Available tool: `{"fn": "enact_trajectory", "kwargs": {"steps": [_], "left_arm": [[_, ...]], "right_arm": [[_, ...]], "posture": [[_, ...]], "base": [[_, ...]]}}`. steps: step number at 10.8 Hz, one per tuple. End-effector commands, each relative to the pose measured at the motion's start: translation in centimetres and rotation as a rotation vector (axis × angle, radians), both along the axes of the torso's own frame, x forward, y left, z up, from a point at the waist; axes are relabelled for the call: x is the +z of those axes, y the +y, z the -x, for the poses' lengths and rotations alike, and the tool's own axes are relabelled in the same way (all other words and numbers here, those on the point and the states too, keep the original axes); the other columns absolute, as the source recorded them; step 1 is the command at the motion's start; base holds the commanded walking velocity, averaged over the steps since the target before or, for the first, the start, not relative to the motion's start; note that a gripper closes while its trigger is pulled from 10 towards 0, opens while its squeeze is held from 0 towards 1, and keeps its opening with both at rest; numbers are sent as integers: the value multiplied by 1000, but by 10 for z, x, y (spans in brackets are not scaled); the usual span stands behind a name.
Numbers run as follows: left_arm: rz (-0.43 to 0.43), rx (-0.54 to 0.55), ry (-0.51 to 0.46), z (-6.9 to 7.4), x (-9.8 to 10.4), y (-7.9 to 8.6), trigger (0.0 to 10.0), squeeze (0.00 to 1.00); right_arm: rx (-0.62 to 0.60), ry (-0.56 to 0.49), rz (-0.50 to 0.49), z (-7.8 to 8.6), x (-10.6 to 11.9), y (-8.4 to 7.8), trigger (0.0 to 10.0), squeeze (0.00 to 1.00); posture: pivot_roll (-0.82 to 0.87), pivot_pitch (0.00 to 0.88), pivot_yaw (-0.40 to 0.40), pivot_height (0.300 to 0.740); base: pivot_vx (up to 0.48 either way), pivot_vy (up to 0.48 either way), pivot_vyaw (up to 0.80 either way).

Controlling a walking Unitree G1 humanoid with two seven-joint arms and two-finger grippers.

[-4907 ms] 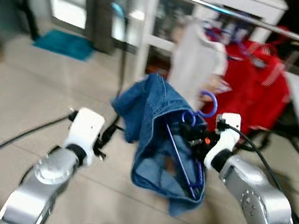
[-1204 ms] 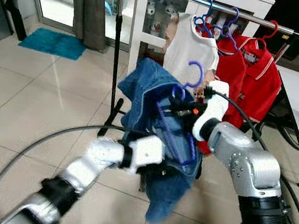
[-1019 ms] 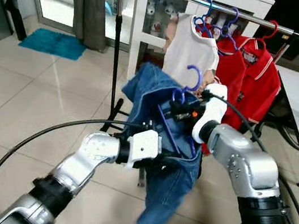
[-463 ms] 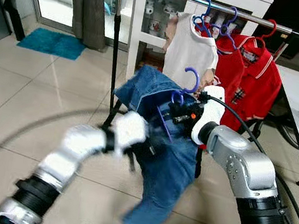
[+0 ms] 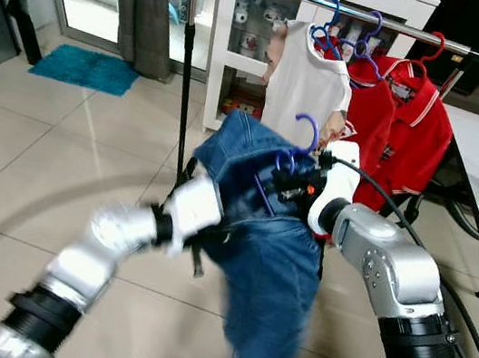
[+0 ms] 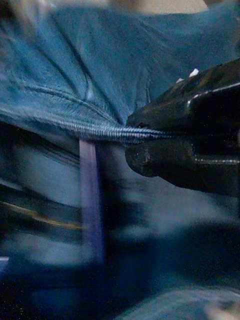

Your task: Hang hanger

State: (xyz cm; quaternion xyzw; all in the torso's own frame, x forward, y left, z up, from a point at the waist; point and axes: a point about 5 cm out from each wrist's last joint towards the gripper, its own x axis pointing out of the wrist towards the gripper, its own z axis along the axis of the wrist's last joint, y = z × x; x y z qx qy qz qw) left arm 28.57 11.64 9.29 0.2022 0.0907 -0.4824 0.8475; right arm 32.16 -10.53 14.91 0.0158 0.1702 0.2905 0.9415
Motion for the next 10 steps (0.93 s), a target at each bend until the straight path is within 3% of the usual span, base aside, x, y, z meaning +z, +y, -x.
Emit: {"fn": "enact_trajectory", "kwargs": {"steps": [1,2,3,4,5,8,10], "left_arm": [[-86,137,-34,-12,-6,11,0,0],[-87,202,-53,-18,-5,15,353,0],[3,222,-76,-22,7,10,3725,0],[88,184,-66,-20,13,2,10000,0],[206,77,-21,-9,20,-12,10000,1000],[307,51,11,2,30,-15,10000,1000],[311,77,31,6,29,-9,10000,1000]], "right_arm": [[-10,-63,-14,-4,16,-4,10000,0],[-12,-66,-17,-4,18,-5,10000,0],[-15,-65,-26,-4,18,-6,10000,0],[-16,-62,-28,-4,17,-6,10000,0],[-26,-49,-24,-4,14,-6,10000,0],[-94,-8,-5,-5,3,-12,10000,0],[-115,3,-3,-5,0,-15,10000,0]], "posture": [[81,0,-68,740],[80,0,-67,740],[80,0,-67,740],[81,0,-65,740],[83,0,-62,740],[90,0,-60,740],[93,0,-60,740]], "base": [[0,0,0],[0,0,0],[0,0,0],[0,0,0],[0,0,0],[0,0,0],[0,0,0]]}}
